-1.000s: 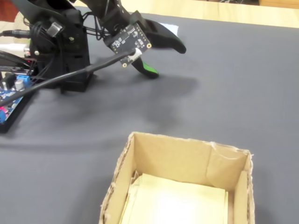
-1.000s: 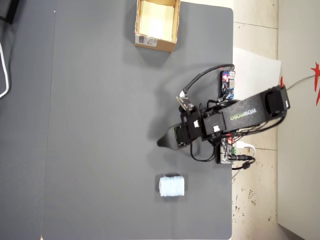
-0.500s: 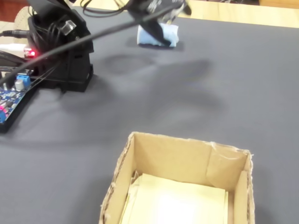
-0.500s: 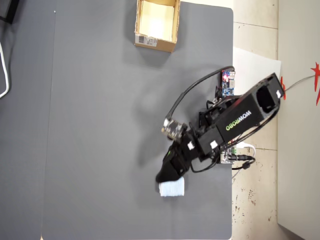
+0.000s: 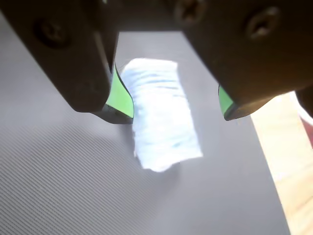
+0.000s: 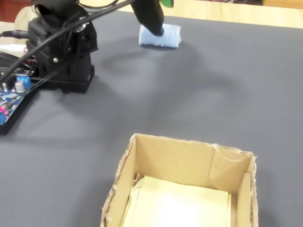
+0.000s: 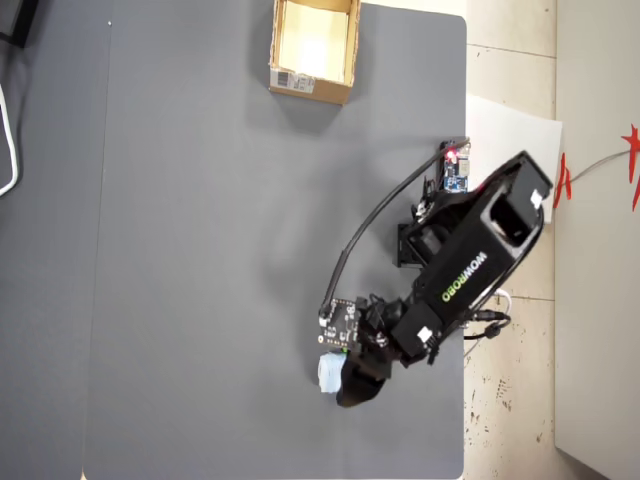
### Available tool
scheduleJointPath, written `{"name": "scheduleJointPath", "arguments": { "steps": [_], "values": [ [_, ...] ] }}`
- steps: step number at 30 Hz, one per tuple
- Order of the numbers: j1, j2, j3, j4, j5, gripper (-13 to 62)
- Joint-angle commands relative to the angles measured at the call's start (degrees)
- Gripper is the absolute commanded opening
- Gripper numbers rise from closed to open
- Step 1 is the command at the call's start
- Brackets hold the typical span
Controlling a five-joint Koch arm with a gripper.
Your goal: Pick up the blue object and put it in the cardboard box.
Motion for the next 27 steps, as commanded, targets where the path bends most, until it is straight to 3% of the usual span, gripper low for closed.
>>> {"name": "scheduleJointPath", "arguments": {
  "steps": [1, 7, 15, 23, 27],
  "values": [
    [-1.0, 0.5, -5.4, -0.9, 5.8, 33.4],
    [-0.6, -4.5, -3.1, -4.9, 10.4, 33.0],
    [1.2, -6.9, 1.4, -9.0, 17.7, 27.0],
    [1.7, -10.5, 2.2, -17.0, 21.1, 8.4],
    [2.0, -10.5, 2.2, -20.0, 19.8, 4.3]
  ]
}}
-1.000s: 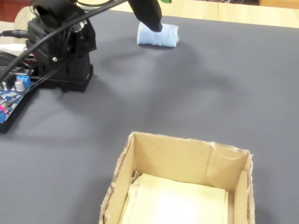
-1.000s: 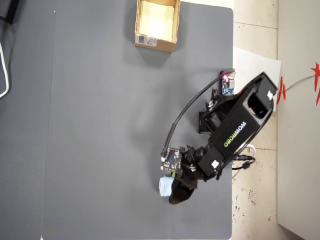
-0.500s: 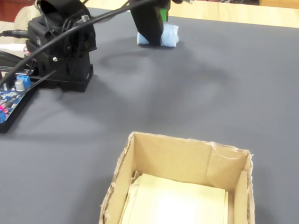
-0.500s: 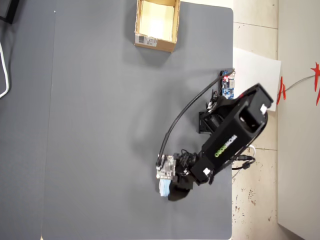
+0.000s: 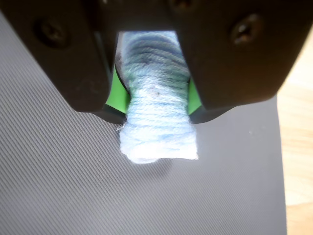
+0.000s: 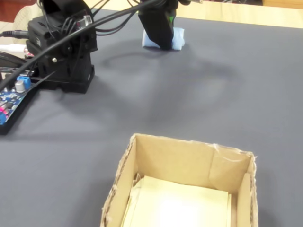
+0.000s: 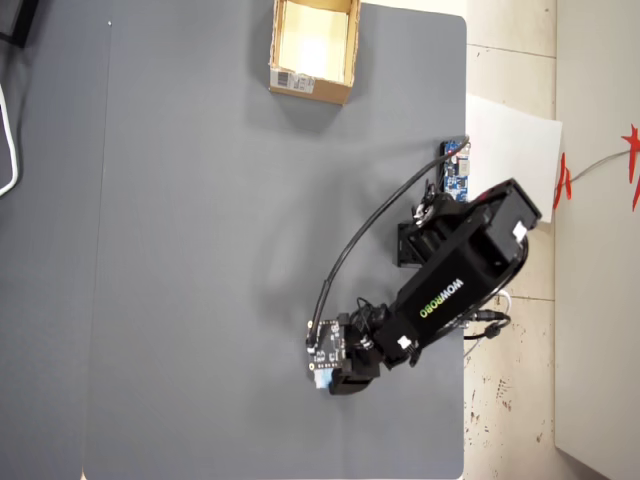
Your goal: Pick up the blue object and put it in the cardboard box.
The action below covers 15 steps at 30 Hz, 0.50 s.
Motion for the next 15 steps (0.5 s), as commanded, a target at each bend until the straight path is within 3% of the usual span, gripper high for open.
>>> {"name": "scheduleJointPath", "arguments": {
  "steps": [1, 15],
  "values": [
    [0.4, 0.8, -1.1, -3.5, 1.9, 4.3],
    [16.3, 12.4, -1.7, -6.2, -6.9, 4.5]
  ]
}}
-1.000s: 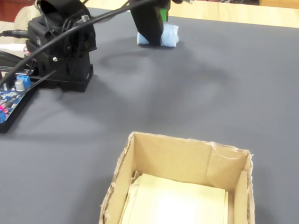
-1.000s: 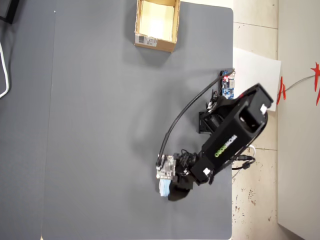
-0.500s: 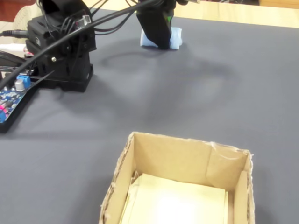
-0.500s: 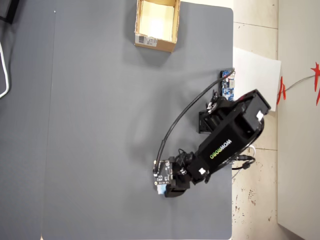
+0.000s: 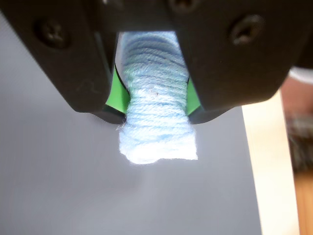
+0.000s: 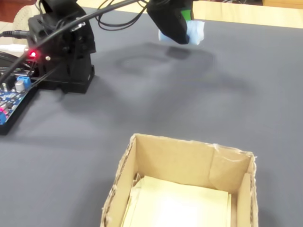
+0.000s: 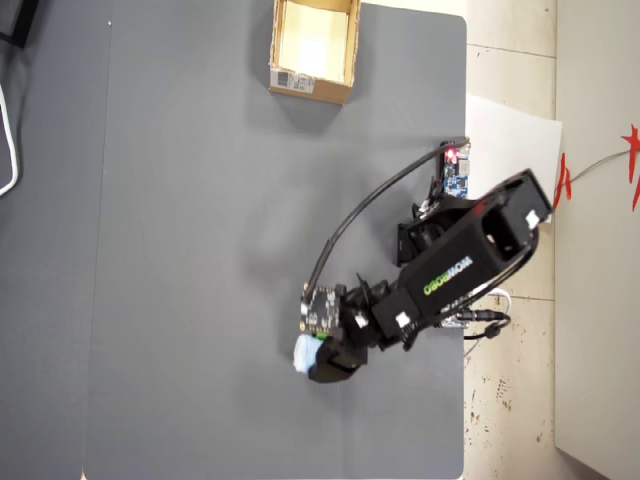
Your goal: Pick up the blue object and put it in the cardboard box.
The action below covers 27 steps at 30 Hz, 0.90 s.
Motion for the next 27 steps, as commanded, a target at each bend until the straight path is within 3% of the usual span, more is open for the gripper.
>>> {"name": "scheduleJointPath", "arguments": {
  "steps": [1, 15, 27],
  "values": [
    [2.6, 3.0, -2.0, -5.5, -4.7, 4.5],
    [21.7, 12.3, -2.2, -11.3, -35.0, 4.5],
    [54.6, 15.5, -10.9, -11.6, -58.4, 4.5]
  ]
}}
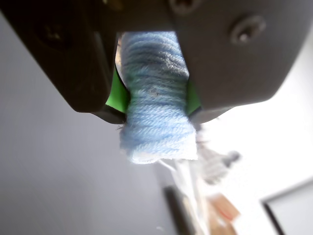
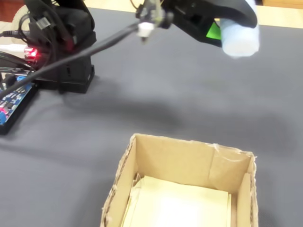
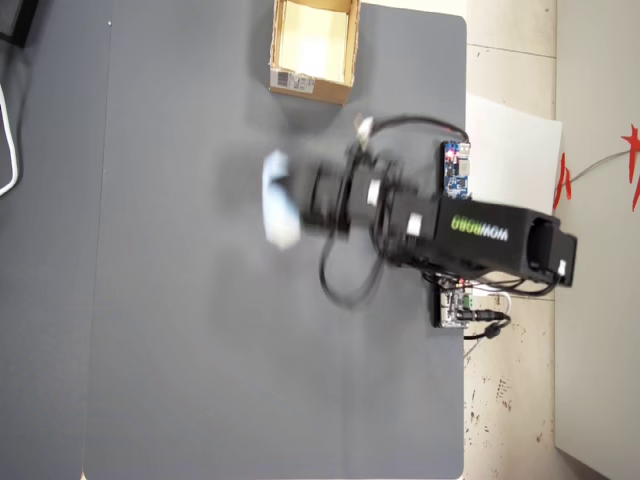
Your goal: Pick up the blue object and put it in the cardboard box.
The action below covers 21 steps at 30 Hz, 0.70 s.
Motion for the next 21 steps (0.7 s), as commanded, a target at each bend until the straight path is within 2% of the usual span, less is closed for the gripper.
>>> {"name": "scheduleJointPath", "arguments": {
  "steps": [1, 6, 12, 21],
  "values": [
    [3.3, 0.6, -5.7, -3.8, -3.5, 4.5],
    [11.7, -2.0, -8.0, -3.5, -4.7, 4.6],
    [23.8, -11.5, -14.9, 0.0, -4.8, 4.6],
    [33.8, -23.6, -20.2, 6.0, -4.7, 4.8]
  ]
}}
